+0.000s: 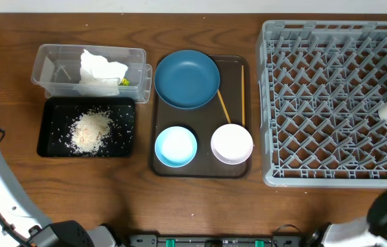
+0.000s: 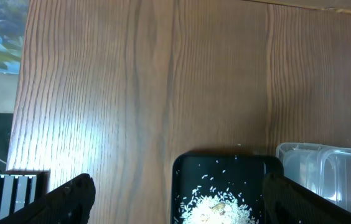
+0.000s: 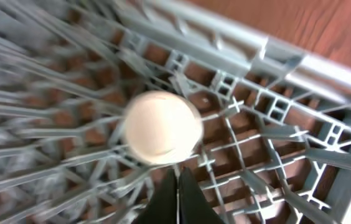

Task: Sort waste into correct bins and load items into the dishwasher rack
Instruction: 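Move the right gripper back to the tray and grasp the white bowl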

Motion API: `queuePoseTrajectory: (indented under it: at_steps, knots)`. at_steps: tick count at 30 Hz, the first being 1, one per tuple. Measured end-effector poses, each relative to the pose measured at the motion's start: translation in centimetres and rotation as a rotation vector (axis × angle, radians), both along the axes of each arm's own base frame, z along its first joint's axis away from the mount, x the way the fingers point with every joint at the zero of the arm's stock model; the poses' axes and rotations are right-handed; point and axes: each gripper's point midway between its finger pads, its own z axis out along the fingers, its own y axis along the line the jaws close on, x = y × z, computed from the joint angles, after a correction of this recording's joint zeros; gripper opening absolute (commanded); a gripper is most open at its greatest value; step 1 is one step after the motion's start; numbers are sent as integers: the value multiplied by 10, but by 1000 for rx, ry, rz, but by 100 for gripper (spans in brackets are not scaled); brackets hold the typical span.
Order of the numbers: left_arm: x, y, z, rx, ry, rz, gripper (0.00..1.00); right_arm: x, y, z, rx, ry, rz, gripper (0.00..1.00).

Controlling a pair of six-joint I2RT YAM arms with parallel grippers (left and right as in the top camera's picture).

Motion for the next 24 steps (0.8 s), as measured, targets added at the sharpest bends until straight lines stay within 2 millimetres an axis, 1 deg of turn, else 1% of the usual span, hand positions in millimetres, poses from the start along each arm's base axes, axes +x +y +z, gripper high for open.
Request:
queuePoseTrajectory:
  at_steps: [2,4,5,6,8,9,10,11,13,14,16,18,22,24]
  knots:
    - [0,0,0,0,0,0,89,0,9,31,-13,-86,27,9]
    - [0,0,0,0,0,0,89,5,24,66,-15,-197,96,23]
    - [0,0,0,0,0,0,89,9,32,81,-14,-251,142,33]
    - [0,0,0,0,0,0,89,13,43,96,-9,-308,201,44]
    - [0,0,0,0,0,0,89,22,67,124,-1,-411,333,60]
    - [0,0,0,0,0,0,89,27,80,136,6,-456,403,66]
    - [0,0,0,0,0,0,89,33,98,146,10,-494,488,70]
    - [0,0,0,0,1,0,89,38,114,152,23,-520,552,73]
    - [0,0,0,0,0,0,89,48,153,158,64,-555,700,73]
    - [0,0,0,0,0,0,89,52,176,157,93,-557,772,73]
    - [0,0,0,0,0,0,89,52,221,151,159,-535,904,73]
    - [0,0,0,0,0,0,89,46,268,141,218,-491,1034,73]
    - [0,0,0,0,0,0,89,24,347,121,280,-371,1229,74]
    - [0,0,0,0,0,0,89,14,378,110,276,-309,1301,74]
